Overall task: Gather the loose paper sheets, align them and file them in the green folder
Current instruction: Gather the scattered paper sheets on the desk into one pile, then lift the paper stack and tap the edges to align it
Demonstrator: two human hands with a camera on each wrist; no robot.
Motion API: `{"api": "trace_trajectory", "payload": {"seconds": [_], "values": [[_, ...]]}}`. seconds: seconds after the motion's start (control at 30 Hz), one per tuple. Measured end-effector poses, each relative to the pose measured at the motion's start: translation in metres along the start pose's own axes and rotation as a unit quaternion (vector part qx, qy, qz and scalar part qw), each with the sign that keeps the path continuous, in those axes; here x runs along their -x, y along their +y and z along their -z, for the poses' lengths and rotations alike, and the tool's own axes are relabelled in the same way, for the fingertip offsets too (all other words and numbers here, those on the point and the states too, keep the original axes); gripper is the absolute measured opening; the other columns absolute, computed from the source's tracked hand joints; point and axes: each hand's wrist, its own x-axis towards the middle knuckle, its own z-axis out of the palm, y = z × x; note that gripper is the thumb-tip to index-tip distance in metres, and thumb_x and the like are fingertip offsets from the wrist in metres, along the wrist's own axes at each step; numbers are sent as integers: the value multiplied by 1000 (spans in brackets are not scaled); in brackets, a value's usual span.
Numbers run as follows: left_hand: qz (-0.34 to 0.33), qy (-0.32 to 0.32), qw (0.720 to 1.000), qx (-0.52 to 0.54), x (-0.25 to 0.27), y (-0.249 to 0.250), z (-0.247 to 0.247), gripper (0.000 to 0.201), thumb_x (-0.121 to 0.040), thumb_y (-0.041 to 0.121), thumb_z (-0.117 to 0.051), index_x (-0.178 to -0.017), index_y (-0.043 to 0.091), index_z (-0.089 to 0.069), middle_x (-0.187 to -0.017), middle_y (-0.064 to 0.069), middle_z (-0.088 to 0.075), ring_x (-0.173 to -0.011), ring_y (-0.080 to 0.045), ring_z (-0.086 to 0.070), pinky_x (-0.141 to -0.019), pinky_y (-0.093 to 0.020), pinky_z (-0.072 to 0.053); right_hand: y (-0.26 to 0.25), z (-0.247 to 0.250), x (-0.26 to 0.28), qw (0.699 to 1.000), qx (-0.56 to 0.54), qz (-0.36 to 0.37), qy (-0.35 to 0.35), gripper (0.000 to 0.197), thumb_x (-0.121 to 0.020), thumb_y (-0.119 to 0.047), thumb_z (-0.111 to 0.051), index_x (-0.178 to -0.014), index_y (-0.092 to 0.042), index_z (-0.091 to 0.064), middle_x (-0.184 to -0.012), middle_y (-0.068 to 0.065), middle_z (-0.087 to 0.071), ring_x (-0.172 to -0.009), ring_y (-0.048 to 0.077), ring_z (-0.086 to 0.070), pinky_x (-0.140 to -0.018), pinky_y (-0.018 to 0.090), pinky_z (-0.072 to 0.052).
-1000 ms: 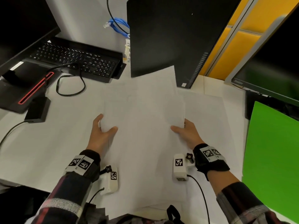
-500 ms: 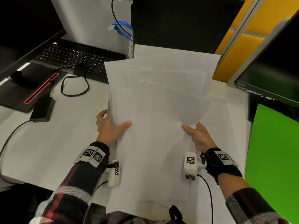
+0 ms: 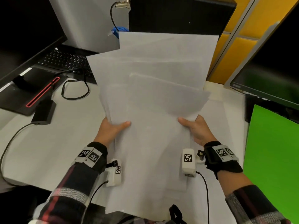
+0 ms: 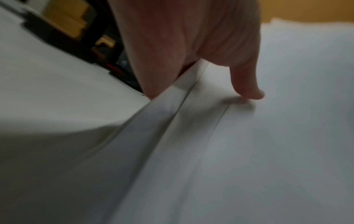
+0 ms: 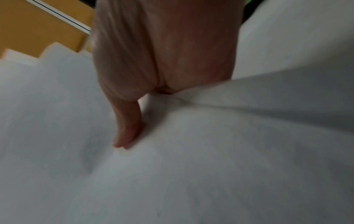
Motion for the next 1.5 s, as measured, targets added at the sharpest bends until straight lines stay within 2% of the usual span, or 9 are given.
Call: {"api": "trace_trajectory", "payload": {"seconds": [0.1,0.27,0.47,0.6,0.8,1.0,1.23,1.4,1.5], "values": [[-43,20,999,4,1,19,-4,49,-73,7,-75,-119,8,-58,-95,7,-65,-89,-7,-63,-70,-15,-48,-26,-3,10,999,11,52,0,56,-48,-28,-86,-100,-18,-66,-85,-7,-76,-84,12,-72,-72,25,-58],[-192,49,980,27,8,82,-14,42,-72,2,-75,-109,13,-59,-92,12,-64,-76,8,-65,-66,-7,-51,-92,-8,29,976,28,212,47,26,-78,-3,-69,-100,-16,-64,-83,-16,-74,-84,4,-70,-73,20,-56],[-284,60,952,97,18,132,-22,35,-73,5,-76,-103,11,-61,-89,17,-68,-80,9,-66,-75,-11,-52,-142,-9,36,942,36,327,71,33,-76,2,-70,-103,-15,-61,-85,-19,-72,-86,-1,-68,-73,14,-52],[-290,36,952,94,20,134,-22,42,-72,2,-75,-109,12,-60,-98,7,-67,-83,5,-68,-75,-13,-53,-143,-5,36,943,39,325,56,36,-72,2,-72,-100,-18,-62,-89,-15,-72,-84,-3,-68,-70,12,-52],[-287,6,955,76,21,133,-22,42,-69,3,-77,-97,28,-59,-92,16,-68,-80,9,-67,-73,-11,-53,-149,-2,38,952,22,302,31,44,-56,-21,-77,-98,-22,-63,-84,-20,-74,-85,0,-69,-70,15,-54],[-297,-14,951,86,20,137,-20,60,-61,7,-81,-116,5,-56,-100,5,-68,-87,1,-69,-74,-15,-54,-151,-2,36,954,17,299,11,50,-52,-27,-78,-99,-23,-63,-87,-17,-75,-87,2,-69,-71,17,-54],[-295,-23,952,78,16,141,-44,57,-65,1,-79,-117,4,-57,-103,1,-67,-91,-4,-67,-78,-15,-53,-145,-8,30,953,40,300,-3,54,-56,-17,-79,-106,-22,-60,-96,-12,-72,-93,3,-68,-74,18,-54],[-259,5,962,88,6,137,-57,46,-70,8,-78,-113,5,-62,-93,6,-67,-84,-2,-65,-69,-10,-52,-138,-19,18,957,32,289,20,49,-69,-8,-76,-114,-15,-57,-108,-1,-66,-97,10,-66,-80,24,-57],[-254,12,963,89,4,140,-54,37,-75,10,-74,-110,5,-64,-88,10,-65,-78,3,-64,-65,-8,-52,-136,-17,16,956,51,285,45,34,-79,-8,-69,-110,-14,-58,-102,-4,-65,-86,0,-66,-73,19,-57]]}}
